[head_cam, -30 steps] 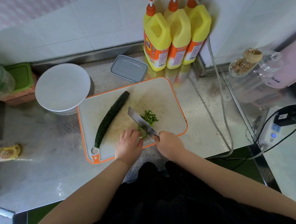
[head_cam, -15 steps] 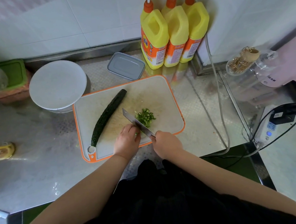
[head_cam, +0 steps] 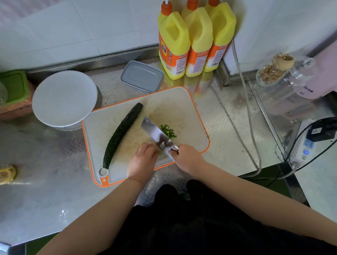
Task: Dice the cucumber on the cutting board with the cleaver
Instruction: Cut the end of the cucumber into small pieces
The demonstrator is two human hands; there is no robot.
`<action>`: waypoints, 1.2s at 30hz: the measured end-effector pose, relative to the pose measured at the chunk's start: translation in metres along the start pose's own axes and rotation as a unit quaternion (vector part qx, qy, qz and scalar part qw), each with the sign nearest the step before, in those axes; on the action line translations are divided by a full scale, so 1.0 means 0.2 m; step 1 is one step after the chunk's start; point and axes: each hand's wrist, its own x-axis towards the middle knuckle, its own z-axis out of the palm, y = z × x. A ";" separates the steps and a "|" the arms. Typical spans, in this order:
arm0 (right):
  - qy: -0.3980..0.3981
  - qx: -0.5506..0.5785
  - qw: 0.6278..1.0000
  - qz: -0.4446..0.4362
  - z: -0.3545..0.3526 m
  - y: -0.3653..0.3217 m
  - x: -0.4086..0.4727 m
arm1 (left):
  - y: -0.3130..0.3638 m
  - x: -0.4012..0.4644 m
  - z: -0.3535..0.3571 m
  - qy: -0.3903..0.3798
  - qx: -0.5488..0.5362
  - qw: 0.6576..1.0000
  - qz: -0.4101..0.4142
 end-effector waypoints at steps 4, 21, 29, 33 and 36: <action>0.021 -0.034 0.999 -0.019 0.02 0.02 -0.06 | -0.02 -0.03 -0.02 0.003 0.036 0.999 -0.034; 0.023 -0.092 0.995 -0.038 0.05 -0.04 -0.09 | 0.01 0.00 -0.04 0.009 0.046 0.999 -0.027; 0.014 -0.043 0.999 -0.007 0.05 -0.05 -0.04 | -0.01 0.02 -0.03 -0.004 0.048 0.999 -0.024; 0.007 0.025 1.000 0.013 0.02 -0.01 -0.03 | -0.02 0.02 -0.03 -0.007 0.044 0.999 -0.026; 0.020 0.007 1.000 -0.001 0.04 -0.01 -0.06 | 0.00 0.02 -0.04 -0.018 0.053 0.997 -0.043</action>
